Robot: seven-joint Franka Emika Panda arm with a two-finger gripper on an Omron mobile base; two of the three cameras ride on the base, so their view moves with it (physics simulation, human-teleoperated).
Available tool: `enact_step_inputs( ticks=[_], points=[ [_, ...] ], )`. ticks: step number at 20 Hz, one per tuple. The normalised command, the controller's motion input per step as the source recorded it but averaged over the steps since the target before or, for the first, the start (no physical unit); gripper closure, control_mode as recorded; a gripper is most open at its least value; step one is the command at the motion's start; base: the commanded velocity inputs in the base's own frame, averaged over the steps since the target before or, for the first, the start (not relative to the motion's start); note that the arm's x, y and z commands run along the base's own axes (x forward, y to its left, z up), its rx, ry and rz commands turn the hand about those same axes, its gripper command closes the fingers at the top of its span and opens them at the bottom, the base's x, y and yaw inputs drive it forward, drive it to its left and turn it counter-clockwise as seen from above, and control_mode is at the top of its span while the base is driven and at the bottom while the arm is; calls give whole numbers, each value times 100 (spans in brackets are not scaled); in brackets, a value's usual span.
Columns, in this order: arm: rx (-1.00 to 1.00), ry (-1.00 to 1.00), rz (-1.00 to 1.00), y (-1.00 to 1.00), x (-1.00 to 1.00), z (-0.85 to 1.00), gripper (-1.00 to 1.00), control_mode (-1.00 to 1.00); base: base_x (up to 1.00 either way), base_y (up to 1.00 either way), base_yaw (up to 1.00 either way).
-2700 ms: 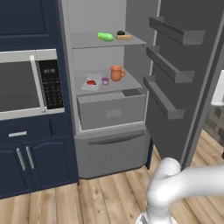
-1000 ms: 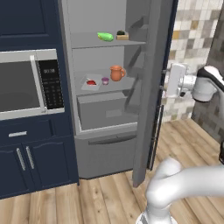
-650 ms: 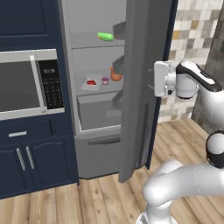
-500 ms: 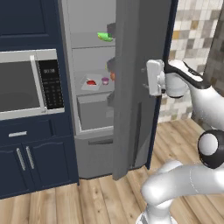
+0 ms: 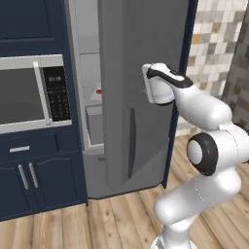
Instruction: Place the tupperware on the second highest shelf of the fridge. Make space for the tupperware among the existing items by rearranging them on the shelves if needed. Close the fridge door when finished.
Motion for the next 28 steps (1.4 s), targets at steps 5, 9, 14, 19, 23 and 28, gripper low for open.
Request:
enact_step_inputs(
  ticks=[5,9,14,19,23,28],
  points=[
    [5,3,-5,0,67,0,-100,-100,0,0,0],
    [2,2,-6,0,64,0,-100,-100,0,0,0],
    [0,0,-8,0,71,0,-100,-100,0,0,0],
    [0,0,-10,5,75,0,-100,-100,0,0,0],
    [0,0,-10,7,75,0,-100,-100,0,0,0],
    [0,5,-9,8,71,-3,-100,-100,0,0,0]
  ],
)
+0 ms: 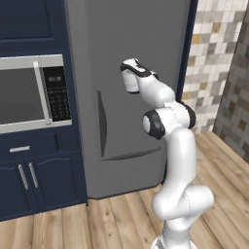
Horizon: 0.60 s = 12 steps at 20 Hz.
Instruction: Place the tupperware on the second highest shelf of the fridge. Make space for the tupperware among the existing items by rearranging them on the shelves if needed. Close the fridge door when finished.
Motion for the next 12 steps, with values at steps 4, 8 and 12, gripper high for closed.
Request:
enact_step_inputs(
  ticks=[4,8,12],
  points=[
    [0,17,-15,1,36,-14,-100,-100,0,0,0],
    [-1,28,-24,0,6,-23,-100,-100,0,0,0],
    [0,25,-28,0,18,-12,-100,-100,0,0,0]
  ],
)
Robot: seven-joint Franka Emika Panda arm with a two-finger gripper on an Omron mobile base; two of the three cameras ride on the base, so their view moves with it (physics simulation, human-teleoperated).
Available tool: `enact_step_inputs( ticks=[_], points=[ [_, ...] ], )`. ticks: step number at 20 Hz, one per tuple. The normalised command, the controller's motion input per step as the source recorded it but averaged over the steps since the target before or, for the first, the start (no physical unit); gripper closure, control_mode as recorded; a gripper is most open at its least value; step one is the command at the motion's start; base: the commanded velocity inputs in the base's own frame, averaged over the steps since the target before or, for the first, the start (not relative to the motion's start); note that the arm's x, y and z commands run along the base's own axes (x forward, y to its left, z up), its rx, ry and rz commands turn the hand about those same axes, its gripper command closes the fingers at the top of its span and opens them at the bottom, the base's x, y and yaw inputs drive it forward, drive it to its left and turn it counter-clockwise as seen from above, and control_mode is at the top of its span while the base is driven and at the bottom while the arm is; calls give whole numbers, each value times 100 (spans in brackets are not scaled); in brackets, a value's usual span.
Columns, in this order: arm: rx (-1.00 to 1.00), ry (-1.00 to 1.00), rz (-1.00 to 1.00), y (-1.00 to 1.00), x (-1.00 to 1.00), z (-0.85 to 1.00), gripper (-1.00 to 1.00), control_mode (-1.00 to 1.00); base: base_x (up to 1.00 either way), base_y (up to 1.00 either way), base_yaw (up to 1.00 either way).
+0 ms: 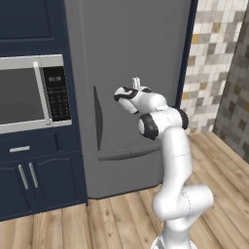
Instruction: Place the tupperware on the second highest shelf of the fridge. Make space for the tupperware among the existing items by rearranging them on the shelves if needed. Close the fridge door when finished.
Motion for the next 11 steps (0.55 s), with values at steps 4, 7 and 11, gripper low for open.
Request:
enact_step_inputs(
  ticks=[4,7,11],
  points=[
    [0,6,-29,6,56,0,-100,-100,0,0,0],
    [3,0,-20,21,92,0,-100,-100,0,0,0],
    [11,0,-11,19,100,0,-100,-100,0,0,0]
  ],
)
